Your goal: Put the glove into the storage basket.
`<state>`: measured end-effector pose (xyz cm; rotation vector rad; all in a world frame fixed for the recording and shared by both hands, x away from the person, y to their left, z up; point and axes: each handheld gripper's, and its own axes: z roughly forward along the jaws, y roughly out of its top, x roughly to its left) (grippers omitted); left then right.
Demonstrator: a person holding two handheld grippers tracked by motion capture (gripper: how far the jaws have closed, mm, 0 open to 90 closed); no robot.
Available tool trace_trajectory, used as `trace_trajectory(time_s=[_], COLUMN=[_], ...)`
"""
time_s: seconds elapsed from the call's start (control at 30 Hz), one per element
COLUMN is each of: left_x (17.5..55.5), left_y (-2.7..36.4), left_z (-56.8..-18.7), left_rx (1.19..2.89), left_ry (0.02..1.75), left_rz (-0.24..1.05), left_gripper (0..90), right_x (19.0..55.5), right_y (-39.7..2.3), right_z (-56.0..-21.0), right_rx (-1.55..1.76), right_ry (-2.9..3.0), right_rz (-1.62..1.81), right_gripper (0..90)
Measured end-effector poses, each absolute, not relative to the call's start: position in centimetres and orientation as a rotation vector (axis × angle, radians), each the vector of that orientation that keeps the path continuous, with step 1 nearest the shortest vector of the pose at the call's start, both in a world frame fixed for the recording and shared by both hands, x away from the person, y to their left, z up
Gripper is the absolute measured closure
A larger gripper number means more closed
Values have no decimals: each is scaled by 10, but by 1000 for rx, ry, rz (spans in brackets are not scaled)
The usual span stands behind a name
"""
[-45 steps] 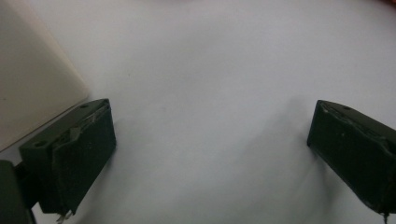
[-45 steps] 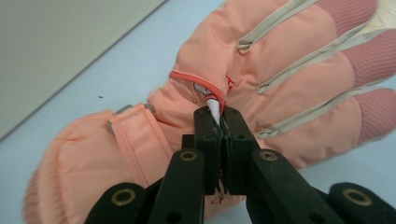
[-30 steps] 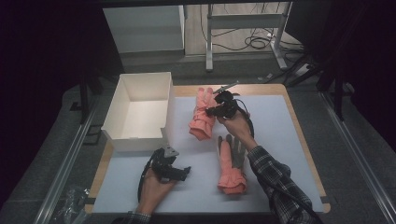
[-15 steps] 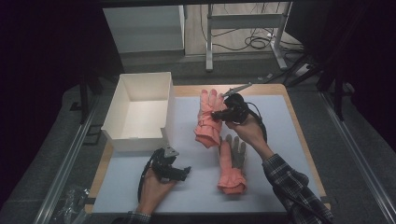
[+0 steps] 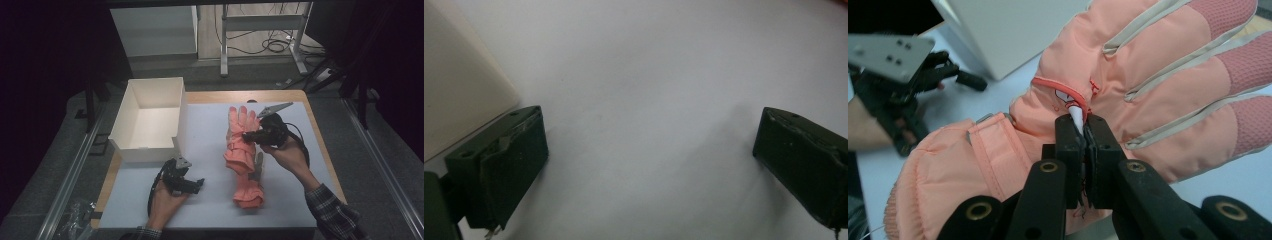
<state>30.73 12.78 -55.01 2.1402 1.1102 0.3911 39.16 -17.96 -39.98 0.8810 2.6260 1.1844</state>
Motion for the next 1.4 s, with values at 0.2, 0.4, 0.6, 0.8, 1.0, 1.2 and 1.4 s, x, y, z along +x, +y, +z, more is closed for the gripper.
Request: trace_trajectory(time_s=[0.2, 0.4, 0.6, 0.8, 1.0, 1.2, 1.4], left_x=[307, 307, 307, 307, 307, 307, 307], left_y=[128, 128, 128, 128, 128, 127, 127], left_z=[-550, -550, -550, -550, -550, -550, -550], left_rx=[2140, 2139, 2142, 2138, 2139, 2140, 2141], left_ry=[1110, 1112, 1111, 1113, 1113, 1113, 1113], left_rz=[390, 387, 390, 389, 389, 389, 390], left_gripper=[12, 12, 12, 12, 12, 11, 10], right_x=[368, 348, 332, 334, 329, 327, 321], right_y=[-200, -209, -202, -195, -192, -198, -218], right_z=[-406, -417, -435, -457, -473, -467, -450], right_rx=[884, 879, 846, 886, 894, 899, 893], right_ry=[2639, 2679, 2731, 2701, 2669, 2639, 2552], right_rz=[1172, 1157, 1109, 1019, 996, 1043, 1142], right_gripper=[855, 855, 851, 849, 844, 668, 578])
